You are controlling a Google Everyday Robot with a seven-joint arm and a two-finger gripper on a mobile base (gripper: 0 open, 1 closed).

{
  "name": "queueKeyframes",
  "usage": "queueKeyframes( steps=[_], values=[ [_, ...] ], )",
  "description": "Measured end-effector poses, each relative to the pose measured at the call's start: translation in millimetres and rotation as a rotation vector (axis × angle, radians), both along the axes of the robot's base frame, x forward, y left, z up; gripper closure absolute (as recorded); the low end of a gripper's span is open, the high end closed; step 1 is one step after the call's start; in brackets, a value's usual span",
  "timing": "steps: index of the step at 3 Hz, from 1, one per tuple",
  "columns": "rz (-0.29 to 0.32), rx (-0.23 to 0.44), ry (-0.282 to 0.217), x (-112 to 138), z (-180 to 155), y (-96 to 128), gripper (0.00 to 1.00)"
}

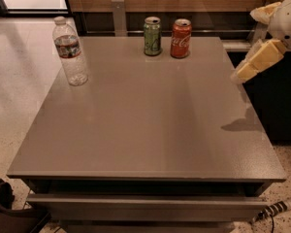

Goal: Move coke can near water bottle

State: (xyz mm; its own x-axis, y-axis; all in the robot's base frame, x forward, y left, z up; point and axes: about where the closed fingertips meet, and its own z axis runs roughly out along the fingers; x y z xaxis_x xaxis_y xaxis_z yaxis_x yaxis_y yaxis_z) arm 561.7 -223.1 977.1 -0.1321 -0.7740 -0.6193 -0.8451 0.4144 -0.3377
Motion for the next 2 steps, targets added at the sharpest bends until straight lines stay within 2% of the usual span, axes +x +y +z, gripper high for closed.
queueKeyframes(
  steps=[1, 2],
  values=[
    [0.021, 0.260, -0.117, 61.1, 4.1, 8.4, 0.00],
    [0.019, 0.387, -0.162, 84.4, 0.7, 13.9, 0.00]
  ],
)
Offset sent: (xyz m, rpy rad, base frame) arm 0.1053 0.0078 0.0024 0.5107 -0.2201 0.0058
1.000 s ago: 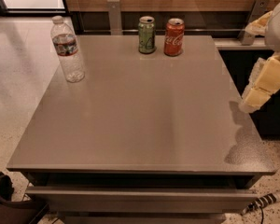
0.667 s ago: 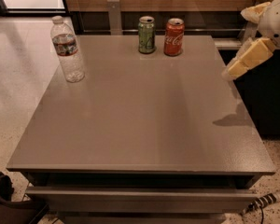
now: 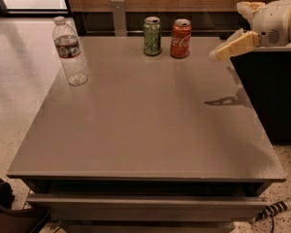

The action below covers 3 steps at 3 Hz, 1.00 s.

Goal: Move coke can near water bottle

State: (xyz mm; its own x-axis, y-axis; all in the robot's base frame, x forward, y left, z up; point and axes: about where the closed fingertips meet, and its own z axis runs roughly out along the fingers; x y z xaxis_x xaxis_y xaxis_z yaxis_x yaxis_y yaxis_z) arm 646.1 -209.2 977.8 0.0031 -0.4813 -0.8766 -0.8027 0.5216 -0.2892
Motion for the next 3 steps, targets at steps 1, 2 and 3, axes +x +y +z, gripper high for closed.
queueKeyframes(
  steps=[1, 2, 3],
  values=[
    [0.000, 0.000, 0.000, 0.0, 0.0, 0.0, 0.00],
    [-0.042, 0.053, -0.012, 23.3, -8.7, -2.5, 0.00],
    [-0.110, 0.185, -0.039, 86.0, -34.1, -6.4, 0.00]
  ],
)
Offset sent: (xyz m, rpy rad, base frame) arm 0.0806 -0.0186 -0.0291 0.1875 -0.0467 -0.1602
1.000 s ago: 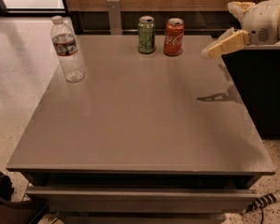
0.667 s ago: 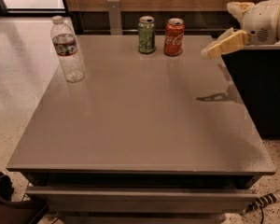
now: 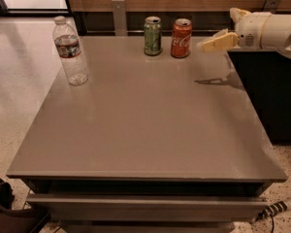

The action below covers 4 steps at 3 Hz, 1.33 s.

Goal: Move coke can near water bottle

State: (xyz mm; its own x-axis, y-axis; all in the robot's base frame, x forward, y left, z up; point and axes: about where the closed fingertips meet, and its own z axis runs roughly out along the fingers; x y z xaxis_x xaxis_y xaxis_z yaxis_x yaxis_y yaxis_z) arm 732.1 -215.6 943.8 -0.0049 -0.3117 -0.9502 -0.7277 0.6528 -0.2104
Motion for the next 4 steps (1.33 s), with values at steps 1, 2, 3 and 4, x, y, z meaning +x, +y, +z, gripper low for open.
queueKeyframes(
  steps=[1, 2, 3, 4],
  values=[
    [-0.018, 0.036, -0.006, 20.2, -8.7, -1.1, 0.00],
    [-0.006, 0.075, 0.009, 43.9, -24.1, 4.1, 0.00],
    [0.015, 0.119, 0.023, 63.4, -39.3, 14.5, 0.00],
    [0.036, 0.169, 0.029, 79.2, -52.4, 26.2, 0.00]
  ],
)
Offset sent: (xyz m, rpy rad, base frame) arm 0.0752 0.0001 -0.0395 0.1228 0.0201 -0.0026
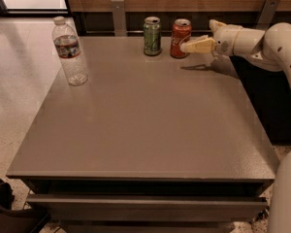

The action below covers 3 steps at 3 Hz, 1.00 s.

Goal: Move coke can near water bottle

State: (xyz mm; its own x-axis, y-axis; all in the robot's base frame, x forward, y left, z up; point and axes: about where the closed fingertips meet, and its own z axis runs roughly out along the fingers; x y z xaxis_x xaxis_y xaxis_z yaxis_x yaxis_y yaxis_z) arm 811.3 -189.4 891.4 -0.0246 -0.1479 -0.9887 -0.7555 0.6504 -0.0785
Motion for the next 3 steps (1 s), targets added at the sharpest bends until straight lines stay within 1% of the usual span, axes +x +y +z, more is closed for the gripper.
queueKeyframes(
  steps=[1, 2, 3],
  values=[
    [0.021, 0.043, -0.009, 11.4, -6.3, 13.5, 0.00],
    [0.034, 0.060, -0.021, 16.2, -5.0, 24.6, 0.00],
    [0.049, 0.061, -0.032, 19.4, -1.3, 35.5, 0.17]
  ],
)
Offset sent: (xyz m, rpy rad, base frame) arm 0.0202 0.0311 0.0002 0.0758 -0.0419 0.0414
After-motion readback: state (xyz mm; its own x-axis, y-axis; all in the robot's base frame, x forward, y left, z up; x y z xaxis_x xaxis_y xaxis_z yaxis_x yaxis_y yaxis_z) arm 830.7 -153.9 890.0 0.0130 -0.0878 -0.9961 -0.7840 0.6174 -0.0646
